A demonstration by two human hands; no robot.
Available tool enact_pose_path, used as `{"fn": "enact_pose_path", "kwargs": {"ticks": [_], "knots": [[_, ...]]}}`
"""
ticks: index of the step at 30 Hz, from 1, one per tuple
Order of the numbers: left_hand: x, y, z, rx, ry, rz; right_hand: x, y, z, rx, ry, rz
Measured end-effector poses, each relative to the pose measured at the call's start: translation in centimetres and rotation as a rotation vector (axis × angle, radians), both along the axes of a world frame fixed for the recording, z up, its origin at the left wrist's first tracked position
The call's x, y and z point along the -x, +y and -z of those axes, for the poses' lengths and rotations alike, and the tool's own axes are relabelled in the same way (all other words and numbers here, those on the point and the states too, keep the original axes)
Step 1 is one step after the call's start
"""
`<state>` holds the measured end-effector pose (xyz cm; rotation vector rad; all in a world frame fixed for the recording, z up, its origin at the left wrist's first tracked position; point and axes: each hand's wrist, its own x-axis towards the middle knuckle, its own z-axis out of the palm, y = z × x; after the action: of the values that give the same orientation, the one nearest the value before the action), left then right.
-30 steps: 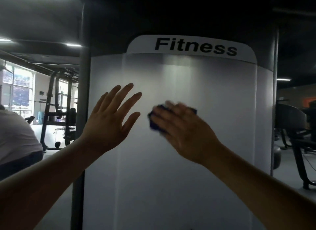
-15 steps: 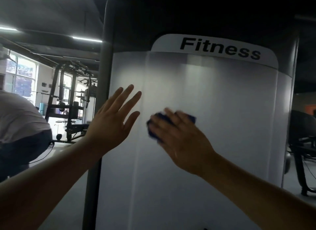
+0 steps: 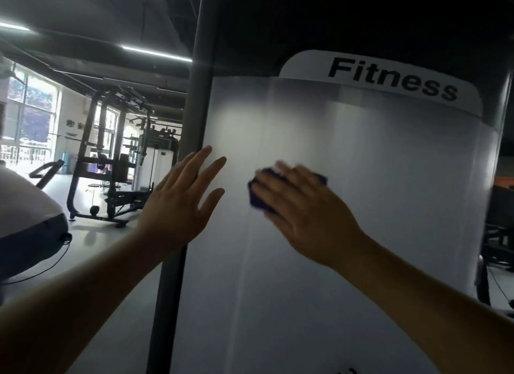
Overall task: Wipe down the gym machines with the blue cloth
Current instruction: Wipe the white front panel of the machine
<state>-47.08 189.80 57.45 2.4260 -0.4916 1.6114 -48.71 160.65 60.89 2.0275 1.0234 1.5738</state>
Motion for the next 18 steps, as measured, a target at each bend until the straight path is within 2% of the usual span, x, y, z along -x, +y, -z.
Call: {"fn": "enact_pose_path", "kwargs": {"ticks": [1, 2, 3, 6, 7, 8, 11, 12, 16, 18], "knots": [[-0.1, 0.1, 0.1, 0.011, 0.028, 0.021, 0.2, 0.5, -0.4, -0.126, 0.015, 0.014], [-0.1, 0.1, 0.2, 0.019, 0.042, 0.039, 0.4, 1.1, 0.0, -0.171, 0.024, 0.034], [-0.2, 0.1, 0.3, 0.022, 0.044, 0.052, 0.4, 1.8, 0.8, -0.112, 0.023, 0.051], [-0.3, 0.4, 0.3, 0.031, 0.048, 0.089, -0.3, 2.8, 3.3, 0.353, 0.069, 0.078], [-0.4, 0.6, 0.4, 0.029, 0.041, 0.093, -0.4, 2.8, 2.7, 0.394, 0.061, 0.067], [-0.5, 0.8, 0.5, 0.027, 0.032, 0.093, -0.4, 2.9, 1.7, 0.346, 0.045, 0.058], [-0.6, 1.7, 1.2, 0.052, 0.049, 0.093, 0.4, 3.6, -0.7, -0.046, 0.039, 0.101], [-0.6, 1.9, 1.5, 0.061, 0.061, 0.093, 0.6, 4.1, -0.4, -0.067, 0.033, 0.119], [-0.8, 2.7, 2.7, 0.063, 0.086, 0.072, -0.3, 5.6, 1.7, 0.336, 0.08, 0.111], [-1.0, 3.1, 3.3, 0.073, 0.063, 0.048, -0.6, 6.1, -0.2, 0.262, 0.052, 0.086]]}}
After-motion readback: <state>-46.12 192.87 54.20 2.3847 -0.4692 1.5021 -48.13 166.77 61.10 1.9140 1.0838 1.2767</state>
